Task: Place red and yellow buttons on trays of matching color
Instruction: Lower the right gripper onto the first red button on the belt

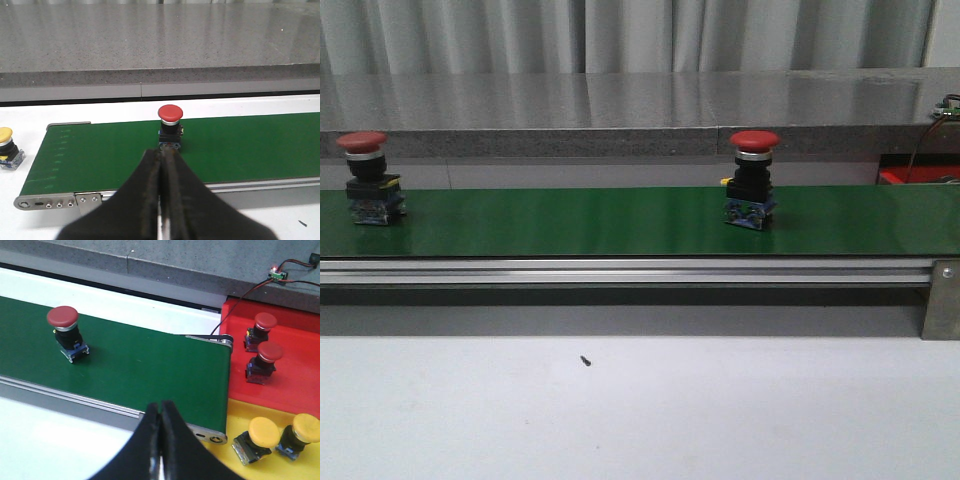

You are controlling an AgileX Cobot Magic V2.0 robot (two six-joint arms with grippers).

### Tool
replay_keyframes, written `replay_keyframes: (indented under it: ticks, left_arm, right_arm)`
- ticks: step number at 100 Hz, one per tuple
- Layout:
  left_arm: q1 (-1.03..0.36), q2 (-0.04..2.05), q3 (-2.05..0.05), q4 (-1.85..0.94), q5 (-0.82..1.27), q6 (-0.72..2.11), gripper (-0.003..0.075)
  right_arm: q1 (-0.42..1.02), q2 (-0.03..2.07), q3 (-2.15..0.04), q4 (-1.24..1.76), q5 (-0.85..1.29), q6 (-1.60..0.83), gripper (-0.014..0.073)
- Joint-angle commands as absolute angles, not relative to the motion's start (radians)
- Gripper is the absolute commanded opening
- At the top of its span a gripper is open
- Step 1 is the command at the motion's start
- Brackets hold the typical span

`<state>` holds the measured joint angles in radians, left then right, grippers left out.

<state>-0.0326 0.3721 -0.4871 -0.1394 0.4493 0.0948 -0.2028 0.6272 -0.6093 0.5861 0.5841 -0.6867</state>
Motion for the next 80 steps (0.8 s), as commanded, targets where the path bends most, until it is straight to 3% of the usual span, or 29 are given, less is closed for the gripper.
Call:
replay_keyframes:
  ticks: [1,10,29,36,80]
  left_arm:
    - [-0.041,0.376,-0.513,-0.141,0.370,0.094,-0.0020]
    - [-0.041,0.376,-0.513,-0.141,0.370,0.094,-0.0020]
    - [-0.041,0.376,-0.513,-0.141,0.355,0.094,-0.0019]
    - [-0.041,0.376,-0.513,-0.141,0.355,0.094,-0.0020]
    - [-0.041,0.376,-0.513,-0.141,0.355,0.094,-0.0020]
  right_arm:
    - [-0.202,0.633,-0.636,0.635,0.539,-0.691,-0.0061]
    - [-0.202,0.657,-0.652,0.638,0.567,-0.691,0.0001]
    - [-0.202,0.763,-0.746,0.646,0.682,-0.691,0.0385]
    - [-0.202,0.816,-0.792,0.655,0.715,-0.691,0.0464]
    - [-0.199,1.202,-1.053,0.660,0.827,-0.698,0.0524]
